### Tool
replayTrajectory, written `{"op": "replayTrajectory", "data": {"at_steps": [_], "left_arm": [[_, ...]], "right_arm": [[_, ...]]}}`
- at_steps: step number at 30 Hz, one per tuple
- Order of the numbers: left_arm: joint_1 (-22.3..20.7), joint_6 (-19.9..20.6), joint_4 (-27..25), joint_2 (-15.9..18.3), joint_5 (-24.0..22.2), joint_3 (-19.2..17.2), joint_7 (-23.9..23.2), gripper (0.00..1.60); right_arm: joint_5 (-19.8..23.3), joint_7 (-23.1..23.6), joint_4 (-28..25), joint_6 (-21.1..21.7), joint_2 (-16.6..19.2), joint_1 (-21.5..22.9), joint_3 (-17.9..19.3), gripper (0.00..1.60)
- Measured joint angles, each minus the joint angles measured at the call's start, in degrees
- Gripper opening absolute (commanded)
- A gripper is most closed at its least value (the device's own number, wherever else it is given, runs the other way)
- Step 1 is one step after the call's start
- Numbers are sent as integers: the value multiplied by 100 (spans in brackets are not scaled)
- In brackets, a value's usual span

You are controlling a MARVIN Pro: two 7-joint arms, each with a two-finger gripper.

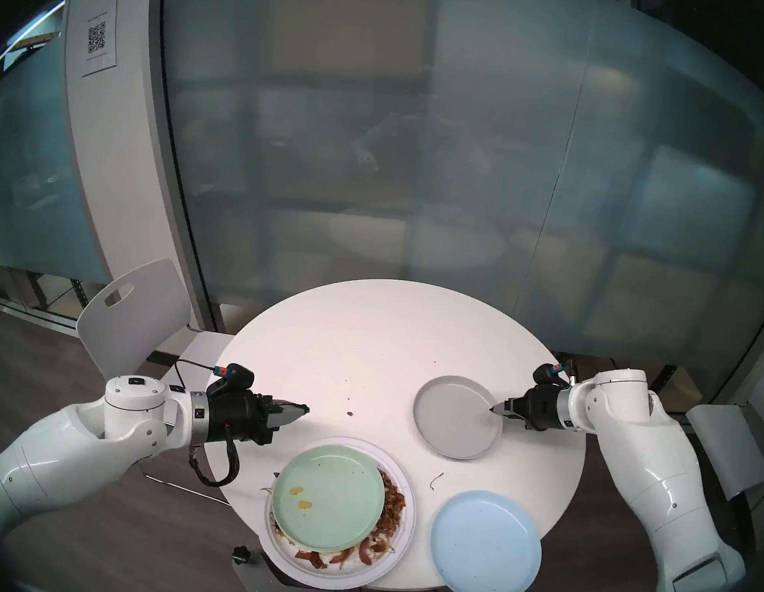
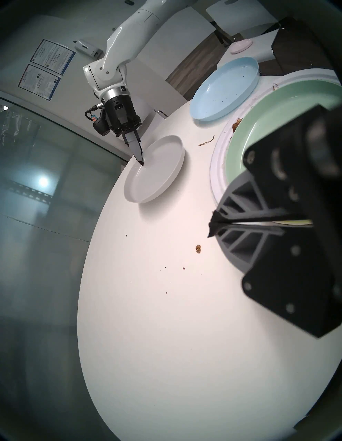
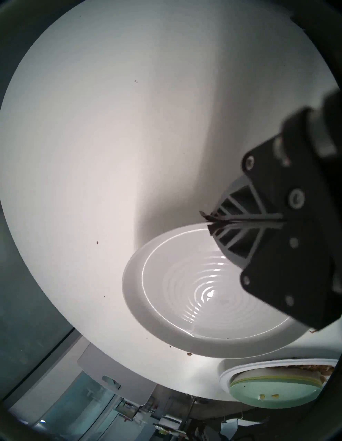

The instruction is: Stack the plates into one stack

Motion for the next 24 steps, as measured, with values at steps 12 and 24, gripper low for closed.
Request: {"op": "replayTrajectory", "data": {"at_steps": [12,24], "left_arm": [[0,-1,0,0,0,0,0,32],[-2,-1,0,0,0,1,-5,32]], "right_arm": [[561,467,-590,0,24,-289,305,0],[868,722,-1540,0,242,-411,-249,0]]}}
